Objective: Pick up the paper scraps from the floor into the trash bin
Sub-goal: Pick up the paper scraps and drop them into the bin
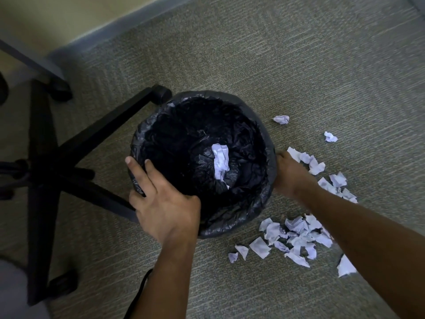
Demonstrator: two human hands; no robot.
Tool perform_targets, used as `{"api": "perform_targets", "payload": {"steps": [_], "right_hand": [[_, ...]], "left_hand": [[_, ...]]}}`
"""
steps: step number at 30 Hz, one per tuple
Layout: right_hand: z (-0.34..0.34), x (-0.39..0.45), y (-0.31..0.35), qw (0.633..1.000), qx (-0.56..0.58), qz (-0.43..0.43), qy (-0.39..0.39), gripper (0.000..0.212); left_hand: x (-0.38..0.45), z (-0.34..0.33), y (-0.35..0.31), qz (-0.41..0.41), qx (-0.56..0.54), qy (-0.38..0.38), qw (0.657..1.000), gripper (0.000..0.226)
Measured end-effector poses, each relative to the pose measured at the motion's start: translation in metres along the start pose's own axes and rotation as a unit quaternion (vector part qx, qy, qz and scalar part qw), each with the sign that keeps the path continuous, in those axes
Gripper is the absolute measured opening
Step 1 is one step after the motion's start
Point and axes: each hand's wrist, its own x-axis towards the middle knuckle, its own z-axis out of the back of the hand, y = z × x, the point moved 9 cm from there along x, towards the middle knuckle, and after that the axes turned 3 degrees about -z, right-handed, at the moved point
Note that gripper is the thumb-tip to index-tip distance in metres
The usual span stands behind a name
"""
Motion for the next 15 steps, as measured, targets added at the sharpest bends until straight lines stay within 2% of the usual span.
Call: {"api": "perform_targets", "payload": {"steps": [3, 8, 10, 12, 15], "right_hand": [[0.043, -0.015, 0.006, 0.986, 0.095, 0.019, -0.137, 0.016], [0.093, -0.047, -0.004, 0.909, 0.297, -0.027, -0.291, 0.033], [0.106, -0.061, -0.010, 0.869, 0.365, -0.047, -0.330, 0.034], [0.119, -0.075, -0.006, 0.845, 0.401, -0.046, -0.349, 0.033], [0.139, -0.094, 0.021, 0.847, 0.401, 0.040, -0.348, 0.034]], "left_hand": [[0.000, 0.001, 0.002, -0.003, -0.004, 0.001, 1.000, 0.107], [-0.002, 0.006, 0.000, 0.012, -0.013, 0.010, 1.000, 0.103], [-0.004, 0.007, 0.001, 0.023, -0.023, 0.017, 0.999, 0.101], [-0.008, 0.007, 0.001, 0.034, -0.039, 0.021, 0.998, 0.099], [-0.021, 0.007, 0.004, 0.063, -0.067, 0.017, 0.996, 0.094]]}}
